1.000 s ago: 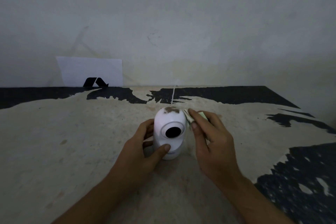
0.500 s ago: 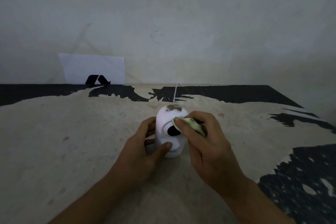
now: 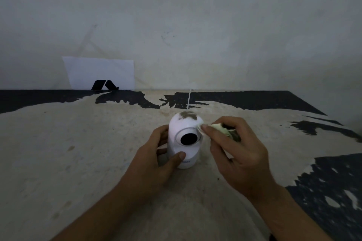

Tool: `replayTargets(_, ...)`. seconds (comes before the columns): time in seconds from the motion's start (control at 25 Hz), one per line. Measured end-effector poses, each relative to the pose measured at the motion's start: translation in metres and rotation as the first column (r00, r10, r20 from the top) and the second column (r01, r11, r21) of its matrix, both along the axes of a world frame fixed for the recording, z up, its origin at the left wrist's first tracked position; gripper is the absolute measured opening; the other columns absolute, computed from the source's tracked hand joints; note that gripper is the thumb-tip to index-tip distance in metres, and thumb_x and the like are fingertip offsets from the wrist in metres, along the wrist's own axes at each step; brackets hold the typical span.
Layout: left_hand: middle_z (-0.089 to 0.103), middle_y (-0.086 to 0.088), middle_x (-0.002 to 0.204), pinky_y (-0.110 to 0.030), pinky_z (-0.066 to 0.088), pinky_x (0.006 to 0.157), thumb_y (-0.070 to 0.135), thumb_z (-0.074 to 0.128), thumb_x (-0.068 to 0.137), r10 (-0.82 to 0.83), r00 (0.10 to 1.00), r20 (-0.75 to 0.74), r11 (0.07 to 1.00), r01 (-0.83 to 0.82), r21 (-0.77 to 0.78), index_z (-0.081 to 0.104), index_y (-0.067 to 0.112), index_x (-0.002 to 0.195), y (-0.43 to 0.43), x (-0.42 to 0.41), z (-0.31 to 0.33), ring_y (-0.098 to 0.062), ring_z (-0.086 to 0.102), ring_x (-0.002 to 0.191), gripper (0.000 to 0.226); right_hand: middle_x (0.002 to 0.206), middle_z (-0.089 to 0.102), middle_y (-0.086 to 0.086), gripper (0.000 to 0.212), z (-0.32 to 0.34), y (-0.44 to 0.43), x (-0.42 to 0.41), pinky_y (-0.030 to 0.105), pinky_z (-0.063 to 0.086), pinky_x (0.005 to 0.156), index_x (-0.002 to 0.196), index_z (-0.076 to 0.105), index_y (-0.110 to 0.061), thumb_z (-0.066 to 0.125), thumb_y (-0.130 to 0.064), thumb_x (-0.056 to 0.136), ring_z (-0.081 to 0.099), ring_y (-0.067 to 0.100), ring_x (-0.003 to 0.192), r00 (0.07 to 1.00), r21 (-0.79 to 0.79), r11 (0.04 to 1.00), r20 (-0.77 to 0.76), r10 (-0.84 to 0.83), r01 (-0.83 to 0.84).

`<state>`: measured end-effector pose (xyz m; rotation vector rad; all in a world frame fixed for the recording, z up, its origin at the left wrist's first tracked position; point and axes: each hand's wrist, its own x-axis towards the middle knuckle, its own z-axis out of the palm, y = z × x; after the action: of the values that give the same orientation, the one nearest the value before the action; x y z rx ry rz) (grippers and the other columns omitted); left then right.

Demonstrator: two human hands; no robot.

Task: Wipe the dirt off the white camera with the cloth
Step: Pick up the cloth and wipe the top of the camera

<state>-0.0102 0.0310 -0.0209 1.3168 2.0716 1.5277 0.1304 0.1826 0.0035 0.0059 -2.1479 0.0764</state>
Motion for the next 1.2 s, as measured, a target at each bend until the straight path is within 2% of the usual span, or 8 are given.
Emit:
replayTargets(0.12,0.041,0.04,0.108,0.006,0.038,0.071,0.057,0.058,0.066,0.006,1.0,-0.021,1.0,-0.006,0.004,0.027,0.05,0.122,0.001,0.0,-0.001,0.028,0.043,0.095,0.065,0.102,0.063,0.013,0.026,-0.002,-0.001,0.0,0.016,0.051,0.073,0.113,0.069,-0.007,0.06,-0.014,0.09,0.059,0.017,0.087,0.996,-0.022,1.0,0.091,0.019,-0.018)
replayTargets(0.28,0.042,0.039,0.112,0.006,0.037,0.074,0.055,0.059,0.066,0.004,1.0,-0.015,1.0,-0.003,0.021,0.03,0.045,0.126,0.0,0.0,-0.002,0.028,0.042,0.098,0.068,0.094,0.065,0.008,0.02,-0.002,0.006,0.006,0.028,0.053,0.059,0.101,0.075,-0.012,0.063,-0.018,0.086,0.06,0.017,0.076,0.969,-0.083,0.996,0.24,0.061,-0.042)
replayTargets(0.44,0.043,0.038,0.11,0.005,0.038,0.072,0.057,0.058,0.065,0.002,1.0,-0.008,1.0,-0.002,0.02,0.03,0.045,0.125,-0.001,0.0,-0.001,0.026,0.044,0.098,0.068,0.092,0.066,0.006,0.02,0.002,0.011,0.008,0.017,0.05,0.064,0.1,0.075,-0.012,0.069,-0.01,0.081,0.059,0.01,0.076,0.975,-0.147,0.986,0.191,0.111,-0.083)
replayTargets(0.64,0.044,0.036,0.112,0.004,0.039,0.072,0.057,0.058,0.065,-0.002,1.0,-0.017,0.999,0.002,0.032,0.032,0.042,0.126,0.0,0.0,-0.002,0.024,0.046,0.099,0.069,0.087,0.069,0.004,0.019,-0.004,0.002,0.006,0.031,0.055,0.06,0.098,0.076,-0.012,0.074,-0.011,0.078,0.064,0.014,0.071,0.9,-0.18,0.978,0.401,0.169,-0.104)
replayTargets(0.84,0.049,0.024,0.123,0.0,0.042,0.079,0.051,0.062,0.068,-0.003,1.0,0.004,0.999,0.003,0.036,0.033,0.039,0.129,0.001,-0.001,-0.006,0.015,0.047,0.108,0.069,0.081,0.07,0.004,0.019,0.003,0.009,0.007,0.026,0.054,0.059,0.091,0.077,-0.01,0.077,-0.005,0.073,0.064,0.012,0.066,0.945,-0.233,0.967,0.282,0.165,-0.1)
replayTargets(0.96,0.05,0.021,0.125,-0.002,0.044,0.079,0.053,0.062,0.067,0.007,1.0,-0.005,0.999,-0.007,0.041,0.034,0.037,0.13,0.001,-0.003,-0.007,0.011,0.049,0.11,0.071,0.085,0.071,0.004,0.019,-0.006,-0.001,0.006,0.034,0.056,0.06,0.095,0.077,-0.012,0.075,-0.009,0.076,0.066,0.014,0.07,0.896,-0.219,0.97,0.404,0.184,-0.1)
replayTargets(1.08,0.049,0.021,0.124,-0.001,0.043,0.078,0.055,0.061,0.066,0.016,1.0,-0.024,0.999,-0.015,0.037,0.033,0.039,0.13,0.001,-0.003,-0.007,0.011,0.048,0.109,0.071,0.091,0.071,0.002,0.021,-0.006,-0.008,0.004,0.035,0.057,0.063,0.1,0.075,-0.016,0.071,-0.014,0.079,0.066,0.013,0.074,0.823,-0.205,0.972,0.529,0.208,-0.115)
replayTargets(1.2,0.05,0.021,0.127,-0.004,0.045,0.081,0.053,0.062,0.067,0.002,1.0,-0.015,0.999,-0.002,0.043,0.034,0.038,0.13,0.001,-0.004,-0.008,0.008,0.05,0.112,0.07,0.082,0.072,0.004,0.017,0.006,0.005,0.008,0.027,0.055,0.06,0.091,0.077,-0.011,0.076,-0.008,0.075,0.065,0.013,0.067,0.911,-0.222,0.971,0.378,0.165,-0.084)
